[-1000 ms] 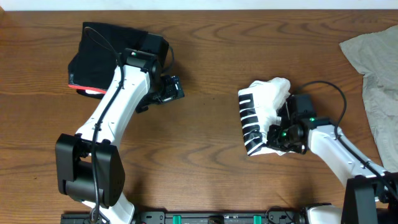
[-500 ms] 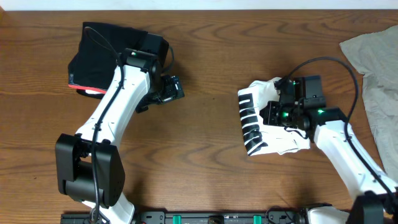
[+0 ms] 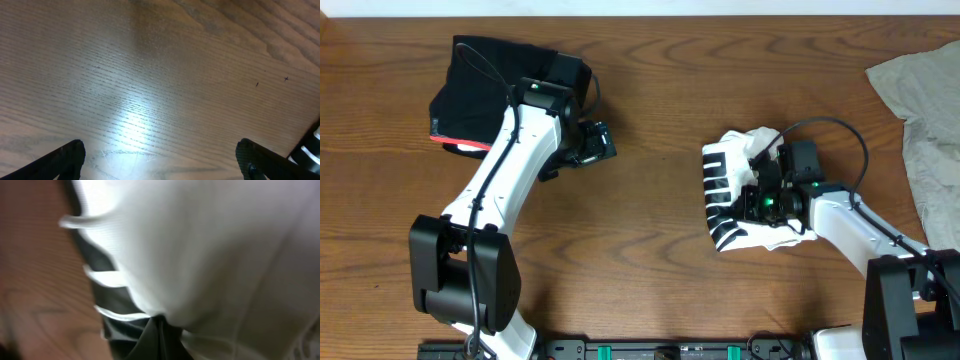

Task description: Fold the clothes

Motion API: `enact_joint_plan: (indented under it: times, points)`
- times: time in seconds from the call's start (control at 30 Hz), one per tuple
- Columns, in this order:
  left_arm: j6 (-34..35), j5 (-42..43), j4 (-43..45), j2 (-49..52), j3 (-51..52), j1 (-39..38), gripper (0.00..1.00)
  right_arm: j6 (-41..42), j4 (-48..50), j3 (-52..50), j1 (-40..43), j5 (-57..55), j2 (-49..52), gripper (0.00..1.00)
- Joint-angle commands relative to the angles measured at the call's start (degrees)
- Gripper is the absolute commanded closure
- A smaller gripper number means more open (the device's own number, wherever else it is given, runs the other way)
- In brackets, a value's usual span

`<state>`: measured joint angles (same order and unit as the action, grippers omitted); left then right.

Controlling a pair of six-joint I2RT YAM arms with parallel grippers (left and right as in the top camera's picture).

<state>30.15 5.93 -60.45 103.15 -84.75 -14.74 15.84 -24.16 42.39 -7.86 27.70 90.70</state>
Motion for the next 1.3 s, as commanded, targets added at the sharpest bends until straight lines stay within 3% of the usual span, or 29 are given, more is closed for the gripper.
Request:
enact_joint_plan:
  times: [0.0, 0.27, 0.7, 0.97, 1.1, 1.27]
  points:
    - [0.1, -0.7, -0.3, -0.3, 0.5, 0.0, 0.02, -1.4, 0.0, 6.4, -0.3, 3.0, -3.2, 0.99]
    - [0.1, -0.7, -0.3, -0.3, 0.5, 0.0, 0.02, -1.8, 4.6, 10.2, 1.9, 2.7, -4.0, 0.99]
    - [0.1, -0.7, -0.3, -0.3, 0.5, 0.0, 0.02, -5.7, 8.5, 8.0, 3.6, 0.5, 13.5, 0.99]
    - [0.1, -0.7, -0.3, -0.3, 0.5, 0.0, 0.02, -5.6, 9.4, 13.0, 3.5, 7.3, 6.7, 0.99]
    - [0.1, -0.7, -0.3, -0.3, 0.5, 0.0, 0.02, -5.6, 9.9, 13.7, 3.5, 5.5, 2.5, 0.99]
    - [0.1, -0.7, -0.3, -0.3, 0.5, 0.0, 0.02, -5.6, 9.7, 12.8, 3.1, 0.4, 4.5, 0.99]
